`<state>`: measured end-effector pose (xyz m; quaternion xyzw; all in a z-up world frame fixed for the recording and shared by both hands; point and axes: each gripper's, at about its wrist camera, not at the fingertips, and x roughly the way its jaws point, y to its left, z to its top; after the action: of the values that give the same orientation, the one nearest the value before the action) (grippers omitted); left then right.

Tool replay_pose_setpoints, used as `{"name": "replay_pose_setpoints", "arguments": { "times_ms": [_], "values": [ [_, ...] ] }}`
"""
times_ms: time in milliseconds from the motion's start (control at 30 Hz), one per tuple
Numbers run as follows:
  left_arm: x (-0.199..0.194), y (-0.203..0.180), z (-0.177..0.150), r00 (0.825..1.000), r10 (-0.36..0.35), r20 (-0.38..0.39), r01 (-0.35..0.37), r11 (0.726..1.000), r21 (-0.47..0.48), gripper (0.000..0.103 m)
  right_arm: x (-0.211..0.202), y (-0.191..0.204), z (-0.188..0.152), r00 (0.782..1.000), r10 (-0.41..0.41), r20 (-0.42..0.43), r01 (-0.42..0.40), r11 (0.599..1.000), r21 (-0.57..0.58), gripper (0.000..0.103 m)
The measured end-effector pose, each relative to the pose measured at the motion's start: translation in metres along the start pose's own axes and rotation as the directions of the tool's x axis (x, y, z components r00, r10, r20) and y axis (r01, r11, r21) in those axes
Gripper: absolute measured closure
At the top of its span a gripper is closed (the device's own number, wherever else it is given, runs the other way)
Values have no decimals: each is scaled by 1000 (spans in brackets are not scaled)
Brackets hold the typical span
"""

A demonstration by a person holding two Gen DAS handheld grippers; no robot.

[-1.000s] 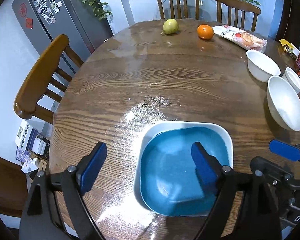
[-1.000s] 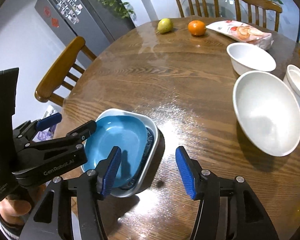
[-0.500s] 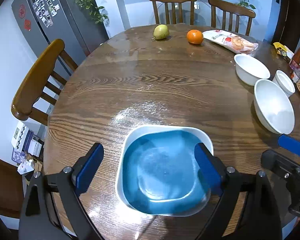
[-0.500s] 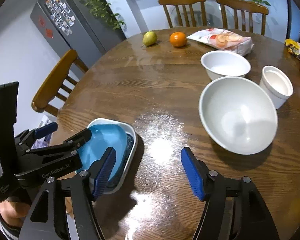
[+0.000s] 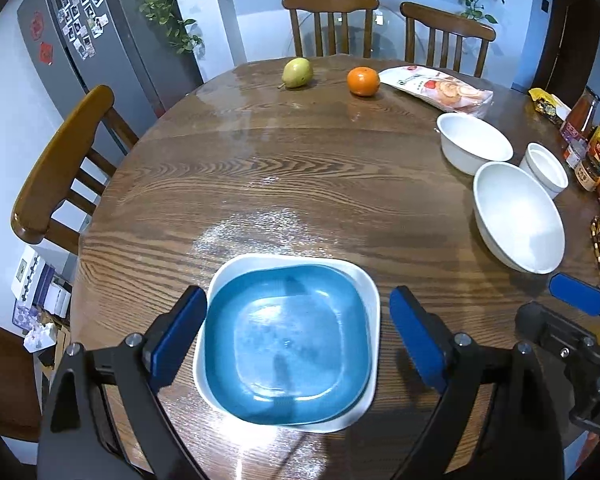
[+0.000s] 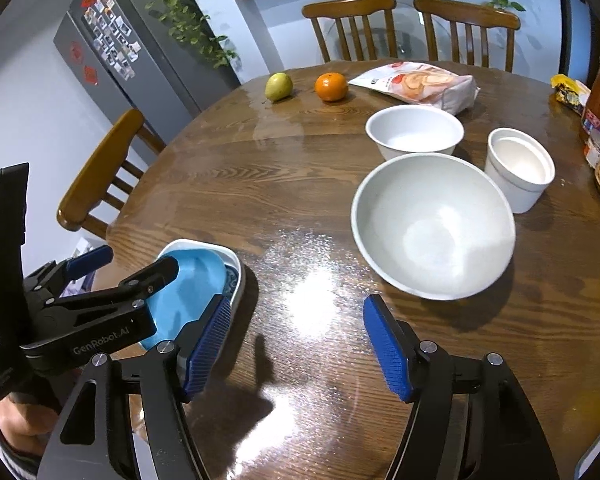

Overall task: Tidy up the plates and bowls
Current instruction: 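Open both grippers and withdraw them from the plate stack, then move both grippers to the large white bowl and close the left gripper on its rim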

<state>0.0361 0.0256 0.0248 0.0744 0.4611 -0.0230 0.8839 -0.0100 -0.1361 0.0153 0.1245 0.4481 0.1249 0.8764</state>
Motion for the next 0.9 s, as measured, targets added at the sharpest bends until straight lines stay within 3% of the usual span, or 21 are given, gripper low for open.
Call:
{"name": "replay_pose_setpoints", "arguments": {
  "times_ms": [400,900],
  "values": [
    [-3,-28,2,997,-80,6,80,997,10,11,-19,-34,-5,998,-47,31,45,997,57,33],
    [7,-73,23,991,-130,10,130,991,34,11,-28,-85,5,990,-134,42,126,981,148,33]
  ]
}}
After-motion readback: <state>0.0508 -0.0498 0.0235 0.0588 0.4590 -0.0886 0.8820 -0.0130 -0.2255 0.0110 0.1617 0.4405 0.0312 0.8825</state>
